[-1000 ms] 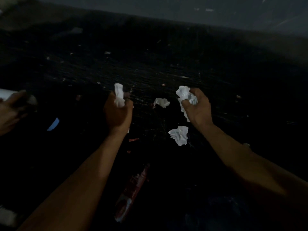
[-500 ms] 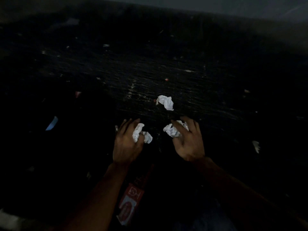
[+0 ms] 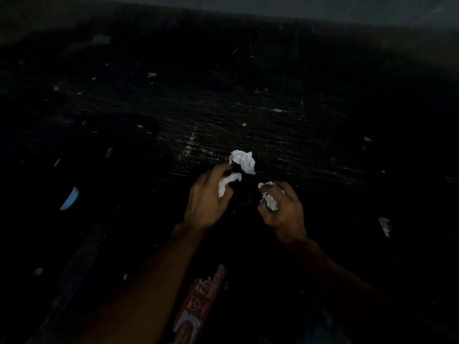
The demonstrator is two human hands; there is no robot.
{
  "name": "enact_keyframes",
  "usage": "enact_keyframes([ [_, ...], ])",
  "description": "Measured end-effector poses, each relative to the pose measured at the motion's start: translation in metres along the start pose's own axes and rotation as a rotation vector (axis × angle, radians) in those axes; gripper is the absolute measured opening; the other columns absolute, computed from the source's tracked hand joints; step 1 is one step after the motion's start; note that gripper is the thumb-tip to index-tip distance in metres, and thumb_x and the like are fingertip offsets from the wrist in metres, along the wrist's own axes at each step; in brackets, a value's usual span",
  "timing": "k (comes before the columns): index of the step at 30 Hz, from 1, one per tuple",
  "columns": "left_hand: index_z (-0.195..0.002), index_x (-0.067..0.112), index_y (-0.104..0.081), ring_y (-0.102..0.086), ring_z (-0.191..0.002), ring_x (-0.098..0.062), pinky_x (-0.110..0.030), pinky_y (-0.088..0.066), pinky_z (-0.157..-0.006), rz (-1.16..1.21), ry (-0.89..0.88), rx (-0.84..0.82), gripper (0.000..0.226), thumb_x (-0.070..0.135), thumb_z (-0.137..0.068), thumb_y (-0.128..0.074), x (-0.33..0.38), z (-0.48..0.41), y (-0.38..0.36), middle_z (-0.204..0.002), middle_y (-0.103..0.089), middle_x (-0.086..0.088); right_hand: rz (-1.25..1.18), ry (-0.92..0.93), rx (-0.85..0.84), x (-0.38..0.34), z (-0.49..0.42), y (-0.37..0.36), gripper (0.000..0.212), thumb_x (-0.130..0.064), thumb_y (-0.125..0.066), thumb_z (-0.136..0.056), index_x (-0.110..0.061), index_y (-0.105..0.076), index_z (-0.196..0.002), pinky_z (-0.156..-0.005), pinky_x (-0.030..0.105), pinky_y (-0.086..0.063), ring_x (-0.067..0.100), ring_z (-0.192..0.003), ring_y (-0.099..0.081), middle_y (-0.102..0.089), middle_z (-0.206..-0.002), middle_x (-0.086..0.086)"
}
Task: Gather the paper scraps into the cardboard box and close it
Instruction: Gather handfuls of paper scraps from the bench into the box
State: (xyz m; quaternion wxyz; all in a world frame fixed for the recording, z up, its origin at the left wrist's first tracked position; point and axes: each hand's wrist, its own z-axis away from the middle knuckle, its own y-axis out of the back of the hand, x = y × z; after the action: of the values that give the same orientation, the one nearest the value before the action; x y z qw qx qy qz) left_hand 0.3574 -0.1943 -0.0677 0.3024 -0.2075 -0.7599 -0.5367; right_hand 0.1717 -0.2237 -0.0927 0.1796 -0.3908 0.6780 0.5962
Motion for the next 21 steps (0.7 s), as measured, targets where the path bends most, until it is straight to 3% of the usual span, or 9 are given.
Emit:
enact_keyframes([
  [3, -0.129, 0.02, -0.057, -0.055, -0.114, -0.027, -0.035, -0.045, -0.097, -0.058, -0.142, -0.051, 0.052, 0.006, -0.08, -0.057, 0.018, -0.054, -0.01, -0.128, -0.057, -0.01, -0.027, -0.085, 0.094, 0.0, -0.018, 0.016, 0.044, -0.006, -0.07, -0.075, -0.016, -0.067, -0.117, -0.09, 0.023, -0.046, 0.018, -0.097, -0.061, -0.061, -0.112, 0.005],
  [5, -0.133, 0.018, -0.055, -0.042, -0.13, -0.033, -0.039, -0.034, -0.11, -0.151, -0.217, -0.176, 0.052, 0.004, -0.083, -0.057, 0.019, -0.078, -0.024, -0.145, -0.043, -0.012, -0.023, -0.094, 0.161, 0.004, -0.033, 0.027, 0.045, -0.004, -0.072, -0.074, -0.013, -0.067, -0.118, -0.088, 0.017, -0.042, 0.015, -0.094, -0.06, -0.062, -0.11, 0.007],
  [7, -0.138, 0.023, -0.049, -0.022, -0.142, -0.034, -0.043, -0.023, -0.115, -0.216, -0.21, -0.36, 0.051, 0.014, -0.089, -0.057, 0.012, -0.084, -0.038, -0.155, -0.028, -0.009, 0.001, -0.107, 0.192, 0.011, -0.048, 0.038, 0.044, -0.005, -0.073, -0.073, -0.012, -0.067, -0.116, -0.087, 0.014, -0.04, 0.013, -0.092, -0.059, -0.062, -0.109, 0.007],
  [9, -0.141, 0.028, -0.045, -0.017, -0.145, -0.028, -0.051, -0.017, -0.115, -0.226, -0.168, -0.458, 0.053, 0.035, -0.09, -0.058, 0.003, -0.082, -0.05, -0.156, -0.026, -0.004, 0.049, -0.097, 0.18, 0.025, -0.057, 0.042, 0.042, -0.006, -0.072, -0.074, -0.012, -0.068, -0.115, -0.088, 0.018, -0.043, 0.018, -0.094, -0.062, -0.062, -0.11, 0.008],
  [11, -0.136, 0.026, -0.051, -0.026, -0.142, -0.024, -0.047, -0.018, -0.115, -0.183, -0.172, -0.428, 0.064, 0.056, -0.081, -0.06, -0.003, -0.074, -0.058, -0.152, -0.036, -0.004, 0.13, -0.068, 0.104, 0.041, -0.057, 0.039, 0.04, -0.012, -0.072, -0.077, -0.013, -0.067, -0.116, -0.09, 0.026, -0.045, 0.025, -0.098, -0.061, -0.062, -0.111, 0.009],
  [13, -0.123, 0.021, -0.062, -0.043, -0.13, -0.024, -0.041, -0.03, -0.11, -0.138, -0.232, -0.346, 0.064, 0.063, -0.075, -0.059, -0.005, -0.069, -0.064, -0.141, -0.05, -0.004, 0.234, -0.052, 0.04, 0.054, -0.051, 0.032, 0.037, -0.025, -0.071, -0.082, -0.016, -0.067, -0.117, -0.089, 0.032, -0.045, 0.029, -0.1, -0.058, -0.061, -0.112, 0.01],
  [15, -0.107, 0.019, -0.068, -0.055, -0.111, -0.025, -0.04, -0.041, -0.097, -0.127, -0.289, -0.248, 0.049, 0.058, -0.079, -0.059, -0.008, -0.063, -0.07, -0.122, -0.063, 0.0, 0.295, -0.006, 0.061, 0.06, -0.046, 0.026, 0.039, -0.037, -0.073, -0.081, -0.016, -0.069, -0.114, -0.086, 0.034, -0.044, 0.027, -0.098, -0.055, -0.062, -0.11, 0.01],
  [17, -0.101, 0.019, -0.067, -0.057, -0.097, -0.023, -0.035, -0.041, -0.087, -0.132, -0.283, -0.21, 0.035, 0.049, -0.081, -0.065, -0.005, -0.061, -0.072, -0.106, -0.064, 0.002, 0.301, 0.05, 0.088, 0.062, -0.049, 0.023, 0.043, -0.04, -0.079, -0.076, -0.012, -0.071, -0.108, -0.082, 0.033, -0.043, 0.024, -0.093, -0.055, -0.065, -0.104, 0.01],
  [21, -0.11, 0.023, -0.067, -0.057, -0.098, -0.019, -0.025, -0.04, -0.085, -0.074, -0.14, -0.2, 0.04, 0.04, -0.075, -0.077, 0.008, -0.058, -0.067, -0.105, -0.064, 0.0, 0.163, 0.003, 0.022, 0.063, -0.062, 0.033, 0.041, -0.041, -0.079, -0.073, -0.013, -0.074, -0.104, -0.081, 0.022, -0.036, 0.022, -0.089, -0.06, -0.069, -0.097, 0.007],
])
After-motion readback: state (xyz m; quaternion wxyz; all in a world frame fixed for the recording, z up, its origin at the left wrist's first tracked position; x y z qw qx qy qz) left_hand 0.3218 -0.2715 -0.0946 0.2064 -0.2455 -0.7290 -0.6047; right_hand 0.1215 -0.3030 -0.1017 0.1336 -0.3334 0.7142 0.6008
